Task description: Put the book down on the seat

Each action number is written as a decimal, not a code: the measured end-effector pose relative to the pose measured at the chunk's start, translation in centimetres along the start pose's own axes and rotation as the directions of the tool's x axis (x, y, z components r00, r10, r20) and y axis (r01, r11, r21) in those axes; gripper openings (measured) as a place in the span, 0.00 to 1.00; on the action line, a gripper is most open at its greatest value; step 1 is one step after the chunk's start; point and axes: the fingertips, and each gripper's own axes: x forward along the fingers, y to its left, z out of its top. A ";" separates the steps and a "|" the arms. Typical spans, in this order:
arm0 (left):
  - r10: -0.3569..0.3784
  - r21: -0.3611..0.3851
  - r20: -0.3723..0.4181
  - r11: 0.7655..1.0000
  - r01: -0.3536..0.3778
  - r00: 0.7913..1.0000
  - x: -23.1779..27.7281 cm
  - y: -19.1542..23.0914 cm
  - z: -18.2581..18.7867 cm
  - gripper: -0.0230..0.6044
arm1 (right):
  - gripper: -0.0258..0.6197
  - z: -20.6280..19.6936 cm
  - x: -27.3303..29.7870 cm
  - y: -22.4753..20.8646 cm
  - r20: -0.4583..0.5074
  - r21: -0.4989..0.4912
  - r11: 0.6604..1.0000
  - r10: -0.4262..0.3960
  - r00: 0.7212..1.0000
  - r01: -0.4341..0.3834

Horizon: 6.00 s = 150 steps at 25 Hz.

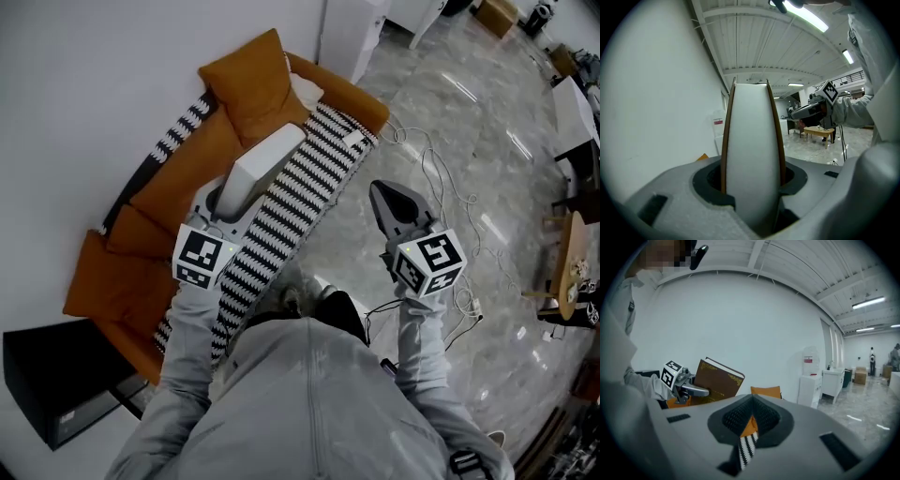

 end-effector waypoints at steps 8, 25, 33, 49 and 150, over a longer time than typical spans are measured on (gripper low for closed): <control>-0.010 -0.032 -0.063 0.999 0.008 0.998 4.4 1.9 -2.3 0.39 | 0.08 -1.7 3.9 -3.0 -0.029 0.028 0.999 0.026 0.999 -0.026; -0.006 -0.087 -0.229 0.996 -0.014 0.973 20.1 8.8 -7.2 0.39 | 0.08 -6.7 16.3 -15.9 -0.119 0.182 0.980 0.101 0.988 -0.078; -0.059 -0.144 -0.333 0.990 0.011 0.941 25.8 10.2 -13.4 0.39 | 0.09 -11.1 21.0 -19.5 -0.190 0.221 0.972 0.120 0.974 -0.077; -0.143 -0.264 -0.460 0.964 0.019 0.876 34.1 10.4 -24.1 0.39 | 0.09 -19.3 29.9 -23.1 -0.281 0.260 0.959 0.184 0.942 -0.110; -0.251 -0.220 -0.766 0.967 0.126 0.591 44.7 -2.9 -46.4 0.58 | 0.09 -40.0 29.5 -26.0 -0.503 0.510 0.860 0.294 0.813 0.004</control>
